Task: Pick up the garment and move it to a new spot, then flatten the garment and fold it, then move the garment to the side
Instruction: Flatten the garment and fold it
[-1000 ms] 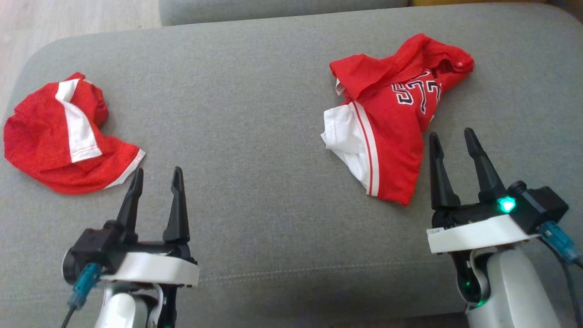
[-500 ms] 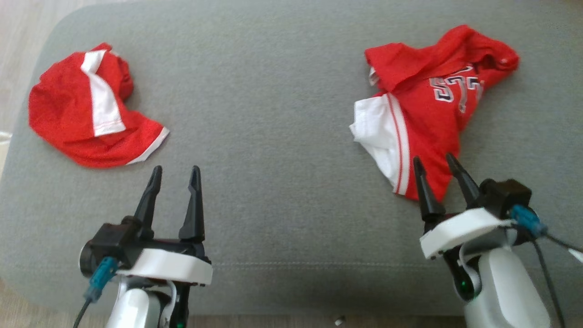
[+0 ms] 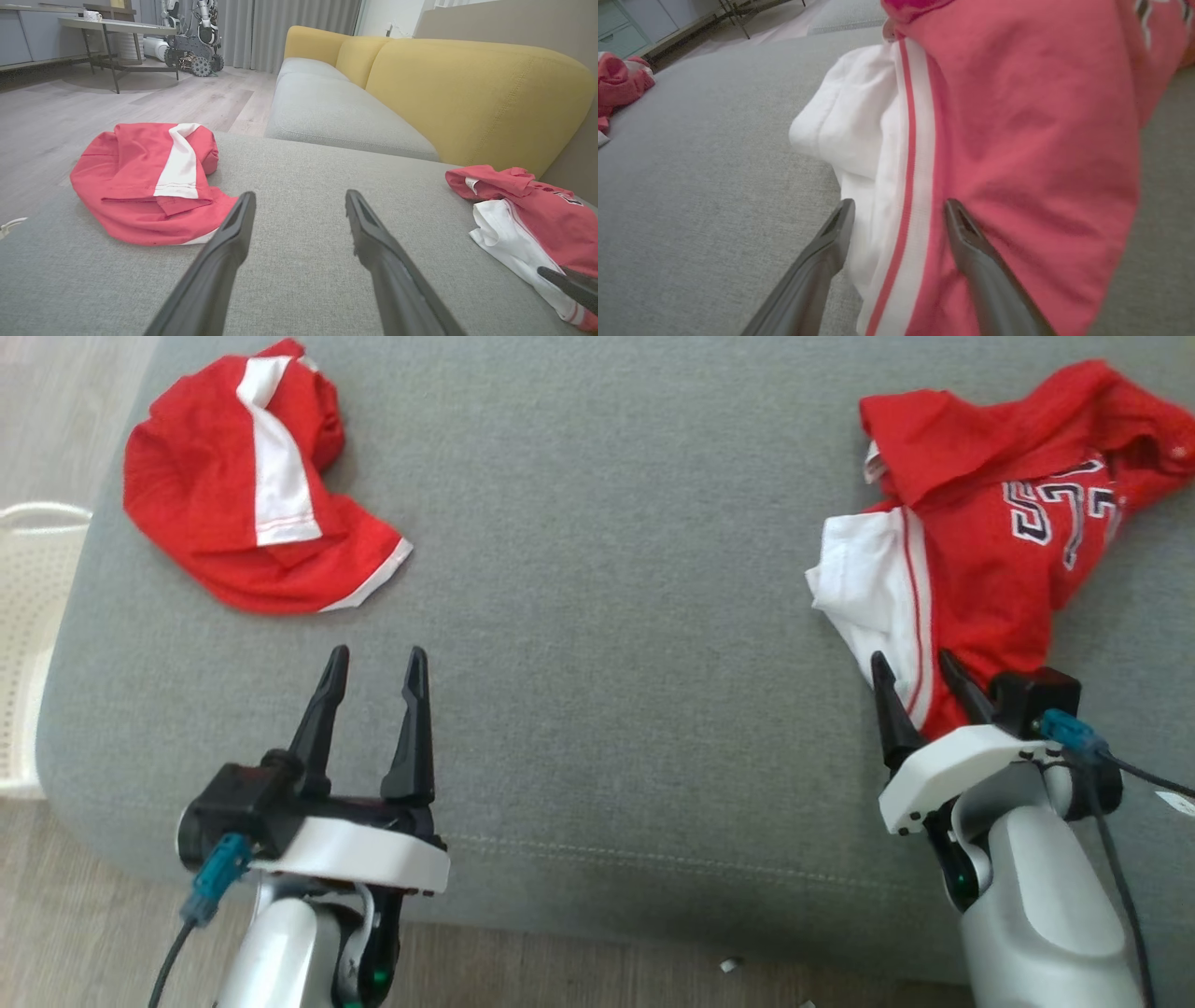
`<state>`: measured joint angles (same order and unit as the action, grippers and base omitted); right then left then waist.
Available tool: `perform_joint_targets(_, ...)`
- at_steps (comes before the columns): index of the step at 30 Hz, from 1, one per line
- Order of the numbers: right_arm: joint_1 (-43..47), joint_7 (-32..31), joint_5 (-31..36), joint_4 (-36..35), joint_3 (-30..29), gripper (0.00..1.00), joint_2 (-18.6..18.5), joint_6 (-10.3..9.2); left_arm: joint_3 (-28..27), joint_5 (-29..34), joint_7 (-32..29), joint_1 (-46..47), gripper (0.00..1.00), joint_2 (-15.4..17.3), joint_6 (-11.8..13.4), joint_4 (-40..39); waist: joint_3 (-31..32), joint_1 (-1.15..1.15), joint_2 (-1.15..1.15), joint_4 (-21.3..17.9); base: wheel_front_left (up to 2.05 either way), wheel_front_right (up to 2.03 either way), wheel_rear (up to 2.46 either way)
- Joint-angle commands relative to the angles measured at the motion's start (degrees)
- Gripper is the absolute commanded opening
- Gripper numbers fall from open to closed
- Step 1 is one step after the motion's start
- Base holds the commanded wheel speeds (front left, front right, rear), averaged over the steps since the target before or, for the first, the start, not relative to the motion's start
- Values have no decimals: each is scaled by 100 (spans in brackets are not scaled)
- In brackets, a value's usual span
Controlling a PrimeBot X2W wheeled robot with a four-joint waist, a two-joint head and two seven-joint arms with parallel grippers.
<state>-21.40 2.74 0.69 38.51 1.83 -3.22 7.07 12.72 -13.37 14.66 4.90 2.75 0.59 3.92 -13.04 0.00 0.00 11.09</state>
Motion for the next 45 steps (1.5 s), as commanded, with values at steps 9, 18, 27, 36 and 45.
perform_joint_targets(9,-416,189,-7,263,116,0,35,42,-105,-99,34,287,100,13,76,-124,-4,0,0,97,0,0,0)
perform_joint_targets(18,-419,661,-572,-540,162,0,35,42,-107,-92,34,113,100,13,113,-59,447,0,0,-45,0,0,0)
perform_joint_targets(27,-584,313,-628,-2267,504,0,35,42,22,-44,34,-135,100,13,117,-37,939,0,0,-55,0,0,0)
perform_joint_targets(36,-2153,-525,-326,-2140,801,0,35,42,440,-221,34,-14,100,13,166,-142,596,0,0,580,0,0,0)
perform_joint_targets(45,-4276,-515,477,813,1174,0,-493,42,884,-538,34,270,100,13,235,-122,-15,0,0,1477,0,0,0)
